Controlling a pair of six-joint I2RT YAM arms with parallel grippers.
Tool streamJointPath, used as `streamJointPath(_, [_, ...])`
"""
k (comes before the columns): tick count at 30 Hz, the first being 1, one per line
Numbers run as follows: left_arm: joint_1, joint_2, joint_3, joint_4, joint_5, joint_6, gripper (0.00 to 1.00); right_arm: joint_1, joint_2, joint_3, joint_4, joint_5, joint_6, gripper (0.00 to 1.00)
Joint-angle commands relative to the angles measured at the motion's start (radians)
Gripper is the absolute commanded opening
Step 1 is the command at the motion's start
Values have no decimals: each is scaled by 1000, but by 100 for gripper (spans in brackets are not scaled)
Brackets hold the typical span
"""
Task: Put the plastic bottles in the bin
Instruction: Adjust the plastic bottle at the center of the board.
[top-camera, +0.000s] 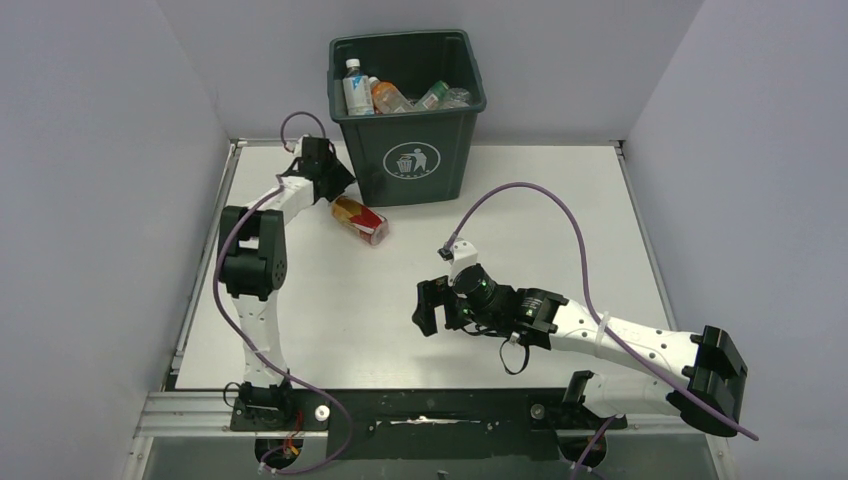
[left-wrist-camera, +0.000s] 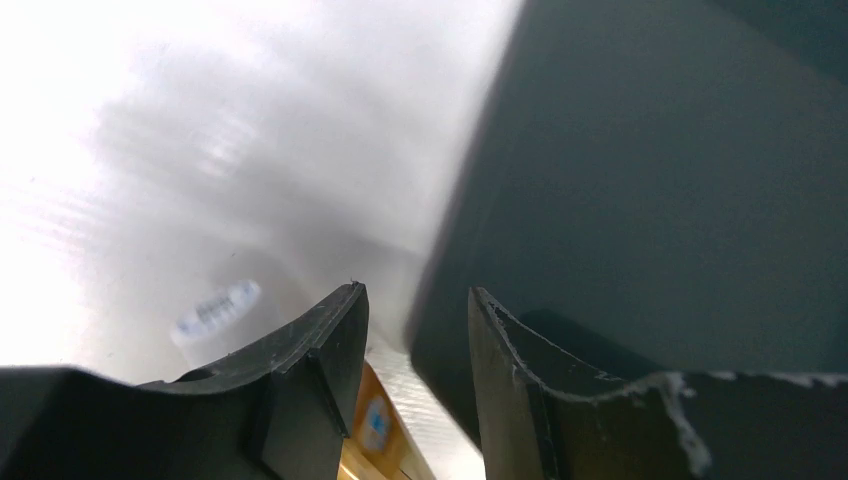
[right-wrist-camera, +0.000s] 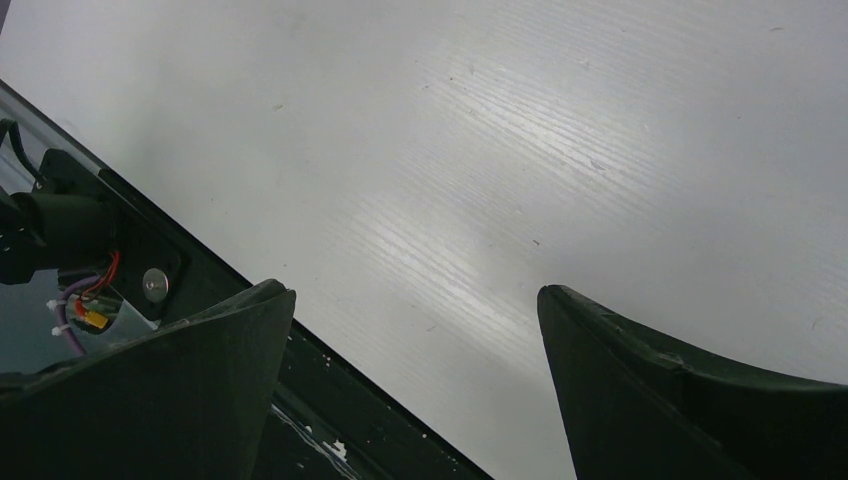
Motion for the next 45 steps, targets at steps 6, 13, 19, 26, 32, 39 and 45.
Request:
streamJointPath(6, [-3, -140, -246, 119, 7, 7, 40, -5, -12, 2, 48, -1, 9, 98])
streamJointPath(13, [-30, -235, -394, 146, 21, 1, 40, -2, -3, 3, 57, -3, 5, 98])
streamJointPath(19, [-121, -322, -490, 147, 6, -1, 40, 0, -5, -2, 62, -4, 6, 98])
streamJointPath(26, [-209, -425, -622, 141, 13, -32, 41, 2, -17, -27, 73, -5, 17, 98])
streamJointPath(32, [-208, -522, -684, 113, -14, -33, 43, 3, -9, -30, 81, -10, 18, 98])
streamJointPath(39, [-194, -614, -629, 57, 52, 118, 61, 4, 0, -42, 94, -13, 23, 98])
streamJointPath(45, [-199, -725, -655, 70, 170, 271, 84, 4, 0, -50, 101, -13, 28, 98])
